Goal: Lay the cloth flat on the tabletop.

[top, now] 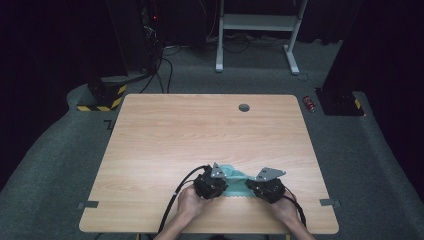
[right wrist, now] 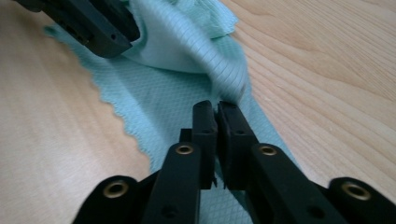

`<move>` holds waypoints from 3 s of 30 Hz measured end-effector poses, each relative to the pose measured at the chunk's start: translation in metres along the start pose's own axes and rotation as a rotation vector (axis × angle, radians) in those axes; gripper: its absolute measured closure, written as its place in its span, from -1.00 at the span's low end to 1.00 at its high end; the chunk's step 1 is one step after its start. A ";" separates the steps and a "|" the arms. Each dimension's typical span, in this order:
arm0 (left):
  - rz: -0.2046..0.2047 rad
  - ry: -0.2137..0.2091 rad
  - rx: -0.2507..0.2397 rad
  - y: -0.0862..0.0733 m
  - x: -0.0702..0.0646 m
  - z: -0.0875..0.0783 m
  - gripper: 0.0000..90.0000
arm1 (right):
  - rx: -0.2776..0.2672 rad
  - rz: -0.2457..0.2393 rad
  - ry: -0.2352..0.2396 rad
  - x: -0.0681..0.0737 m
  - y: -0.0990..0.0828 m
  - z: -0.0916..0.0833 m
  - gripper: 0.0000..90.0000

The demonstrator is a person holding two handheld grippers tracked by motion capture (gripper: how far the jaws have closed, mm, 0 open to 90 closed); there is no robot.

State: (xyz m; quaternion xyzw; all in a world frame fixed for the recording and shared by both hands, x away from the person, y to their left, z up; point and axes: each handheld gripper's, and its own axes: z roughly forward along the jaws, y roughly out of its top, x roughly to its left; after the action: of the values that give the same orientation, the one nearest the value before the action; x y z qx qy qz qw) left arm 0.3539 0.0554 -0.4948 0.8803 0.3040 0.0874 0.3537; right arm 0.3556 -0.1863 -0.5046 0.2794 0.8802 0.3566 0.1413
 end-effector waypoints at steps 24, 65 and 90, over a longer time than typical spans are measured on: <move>-0.158 0.073 -0.007 0.037 0.049 0.021 0.09 | 0.041 -0.007 0.024 0.014 0.012 0.024 0.54; -0.104 0.041 -0.036 -0.032 0.023 -0.017 0.95 | -0.036 0.142 0.027 -0.013 0.036 0.032 0.57; -0.131 0.048 -0.083 -0.042 0.024 -0.021 0.85 | -0.056 0.193 0.082 -0.025 0.055 0.047 1.00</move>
State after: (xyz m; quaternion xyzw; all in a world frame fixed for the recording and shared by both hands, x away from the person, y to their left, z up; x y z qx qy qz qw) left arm 0.3458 0.1051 -0.5092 0.8407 0.3656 0.0976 0.3873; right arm 0.4183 -0.1436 -0.4976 0.3441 0.8438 0.4044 0.0778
